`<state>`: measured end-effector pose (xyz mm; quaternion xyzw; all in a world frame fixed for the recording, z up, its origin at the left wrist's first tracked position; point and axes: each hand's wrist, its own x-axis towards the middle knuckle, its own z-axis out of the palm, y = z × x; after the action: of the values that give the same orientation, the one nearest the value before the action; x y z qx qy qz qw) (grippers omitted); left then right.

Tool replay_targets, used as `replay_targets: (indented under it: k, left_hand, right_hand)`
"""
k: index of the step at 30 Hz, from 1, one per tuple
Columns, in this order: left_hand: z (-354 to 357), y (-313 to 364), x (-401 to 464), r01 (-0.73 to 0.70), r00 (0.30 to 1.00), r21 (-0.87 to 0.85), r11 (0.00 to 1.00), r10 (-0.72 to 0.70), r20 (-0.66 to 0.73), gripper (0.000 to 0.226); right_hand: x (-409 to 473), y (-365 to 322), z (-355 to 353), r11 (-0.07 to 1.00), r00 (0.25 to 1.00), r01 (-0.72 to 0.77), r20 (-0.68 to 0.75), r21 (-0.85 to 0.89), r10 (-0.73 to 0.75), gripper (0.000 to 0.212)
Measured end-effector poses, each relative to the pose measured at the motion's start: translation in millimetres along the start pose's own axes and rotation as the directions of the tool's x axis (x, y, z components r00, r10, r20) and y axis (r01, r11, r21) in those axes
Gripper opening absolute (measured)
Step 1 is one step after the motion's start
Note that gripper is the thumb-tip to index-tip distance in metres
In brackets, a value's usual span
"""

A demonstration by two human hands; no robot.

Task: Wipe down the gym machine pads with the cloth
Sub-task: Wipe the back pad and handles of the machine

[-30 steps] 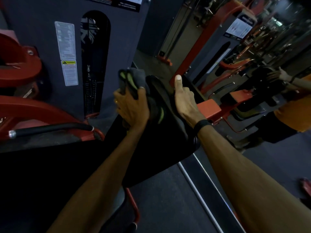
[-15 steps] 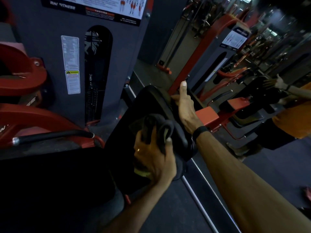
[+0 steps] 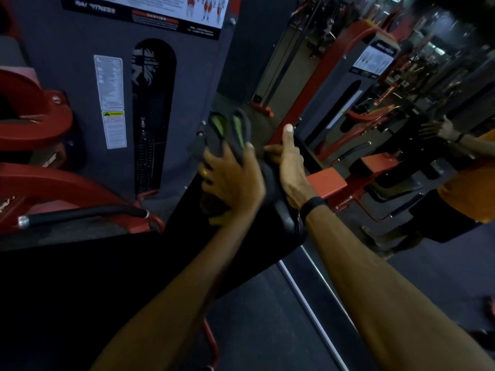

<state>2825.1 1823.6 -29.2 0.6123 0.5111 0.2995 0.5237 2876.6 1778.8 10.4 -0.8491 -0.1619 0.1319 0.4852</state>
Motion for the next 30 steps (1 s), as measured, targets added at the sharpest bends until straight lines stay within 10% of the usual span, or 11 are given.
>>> replay_targets:
  k: [4,12,20,30]
  left_hand:
    - [2,-24,-82,-0.19,0.982,0.031,0.981,0.19,0.004,0.059]
    - [4,22,44,0.087,0.996,0.01,0.996,-0.087,-0.016,0.051]
    - [12,-40,-111,-0.057,0.991,-0.09,0.994,0.046,-0.122,0.074]
    - [5,-97,-63,0.435,0.864,-0.391,0.811,-0.498,-0.072,0.075]
  right_hand:
    - [2,9,-5,0.994,0.998,-0.042,0.04,0.105,0.038,0.102]
    - [-9,-3,-9,0.998,0.996,-0.014,0.093,0.055,0.009,0.091]
    - [-3,6,-18,0.996,0.981,0.08,0.175,0.028,-0.084,0.076]
    - [-10,3,-26,0.981,0.953,0.18,0.259,-0.077,-0.154,0.062]
